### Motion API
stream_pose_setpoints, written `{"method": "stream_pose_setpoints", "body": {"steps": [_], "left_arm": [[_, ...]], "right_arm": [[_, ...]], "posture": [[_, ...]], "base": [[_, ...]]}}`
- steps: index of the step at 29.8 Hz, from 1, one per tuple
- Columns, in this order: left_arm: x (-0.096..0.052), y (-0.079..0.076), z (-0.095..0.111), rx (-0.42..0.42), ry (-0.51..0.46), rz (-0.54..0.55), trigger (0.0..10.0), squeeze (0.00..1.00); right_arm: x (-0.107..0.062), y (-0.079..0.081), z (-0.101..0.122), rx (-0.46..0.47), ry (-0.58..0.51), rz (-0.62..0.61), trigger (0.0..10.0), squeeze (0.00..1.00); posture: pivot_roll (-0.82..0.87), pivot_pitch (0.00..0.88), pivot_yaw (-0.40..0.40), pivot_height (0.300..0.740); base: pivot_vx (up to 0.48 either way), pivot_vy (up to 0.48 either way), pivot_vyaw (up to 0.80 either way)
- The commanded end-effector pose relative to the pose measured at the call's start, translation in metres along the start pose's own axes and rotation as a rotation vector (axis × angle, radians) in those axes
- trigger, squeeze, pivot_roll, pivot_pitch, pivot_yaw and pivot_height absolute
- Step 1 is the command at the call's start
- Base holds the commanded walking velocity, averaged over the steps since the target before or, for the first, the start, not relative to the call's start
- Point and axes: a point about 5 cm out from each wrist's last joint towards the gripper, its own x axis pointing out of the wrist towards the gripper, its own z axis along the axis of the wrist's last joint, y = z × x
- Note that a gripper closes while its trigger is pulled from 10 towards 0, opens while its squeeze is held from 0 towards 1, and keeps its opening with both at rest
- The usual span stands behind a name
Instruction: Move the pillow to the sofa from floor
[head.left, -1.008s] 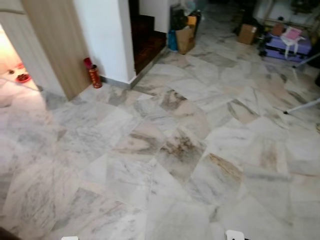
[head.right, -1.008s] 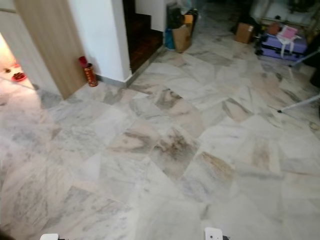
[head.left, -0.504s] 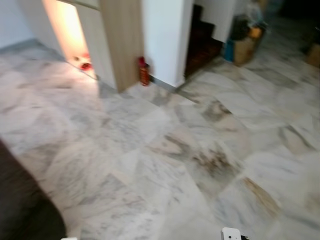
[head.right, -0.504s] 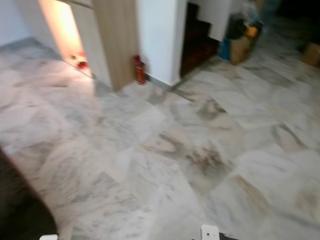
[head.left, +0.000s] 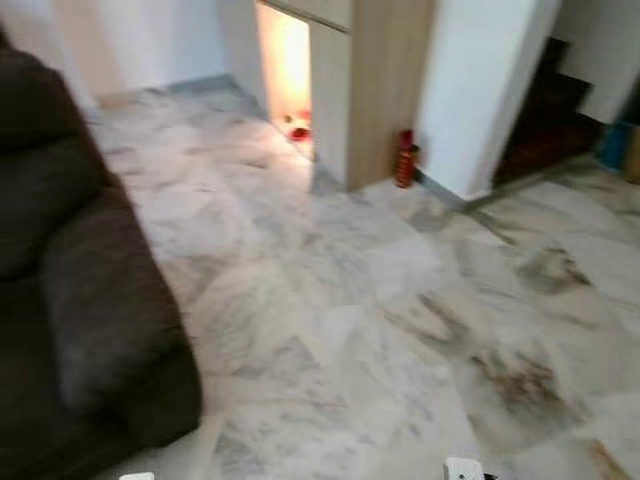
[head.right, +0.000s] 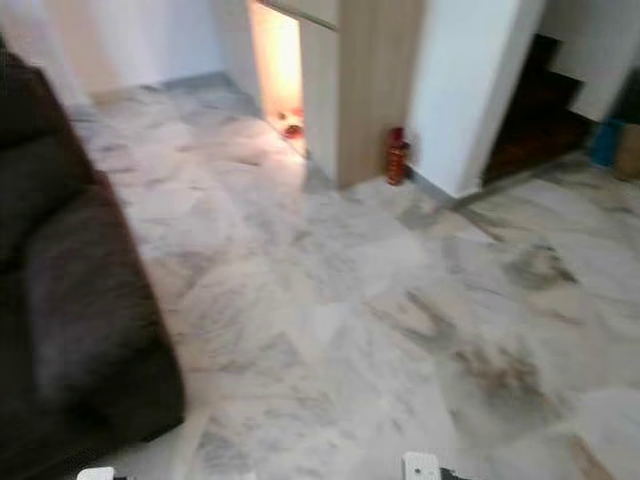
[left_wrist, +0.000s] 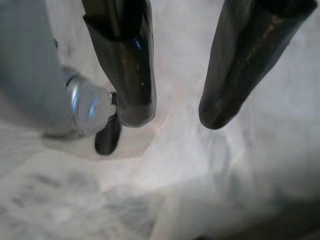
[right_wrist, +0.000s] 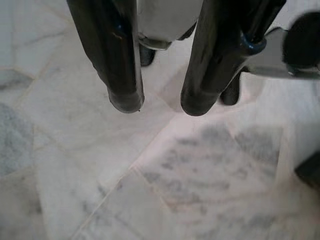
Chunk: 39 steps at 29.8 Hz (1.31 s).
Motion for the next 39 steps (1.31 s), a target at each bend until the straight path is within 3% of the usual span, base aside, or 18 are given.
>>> {"method": "stream_pose_setpoints", "body": {"steps": [1, 22, 27, 32, 37, 39], "left_arm": [[-0.001, 0.004, -0.002, -0.002, 0.012, 0.013, 10.0, 0.0], [-0.001, 0.004, -0.003, -0.007, 0.013, 0.031, 10.0, 0.0], [0.005, -0.001, 0.017, 0.008, -0.01, 0.026, 10.0, 0.0], [0.006, -0.003, 0.021, 0.011, -0.015, 0.024, 10.0, 0.0], [0.005, 0.0, 0.021, 0.019, -0.009, 0.024, 10.0, 0.0], [0.003, 0.009, 0.017, 0.006, 0.001, 0.034, 10.0, 0.0]], "right_arm": [[0.001, 0.006, 0.001, -0.003, 0.0, 0.013, 10.0, 0.0], [0.002, 0.007, 0.004, -0.009, -0.002, 0.016, 10.0, 0.0], [0.002, 0.01, 0.003, 0.001, -0.003, 0.021, 10.0, 0.0], [0.002, 0.011, 0.002, 0.023, -0.002, 0.023, 10.0, 0.0], [0.002, 0.012, 0.001, 0.049, -0.002, 0.019, 10.0, 0.0], [0.002, 0.012, 0.002, 0.053, -0.005, 0.022, 10.0, 0.0]], "posture": [[0.01, 0.058, 0.017, 0.74], [0.03, 0.103, 0.007, 0.74], [0.02, 0.103, 0.015, 0.74], [0.02, 0.103, 0.019, 0.74], [0.02, 0.104, 0.021, 0.74], [0.03, 0.105, 0.02, 0.74]], "base": [[0.0, 0.0, 0.8], [0.0, 0.0, 0.8], [0.0, 0.0, 0.8], [0.0, 0.0, 0.77], [0.0, 0.0, 0.0], [0.0, 0.135, 0.0]]}}
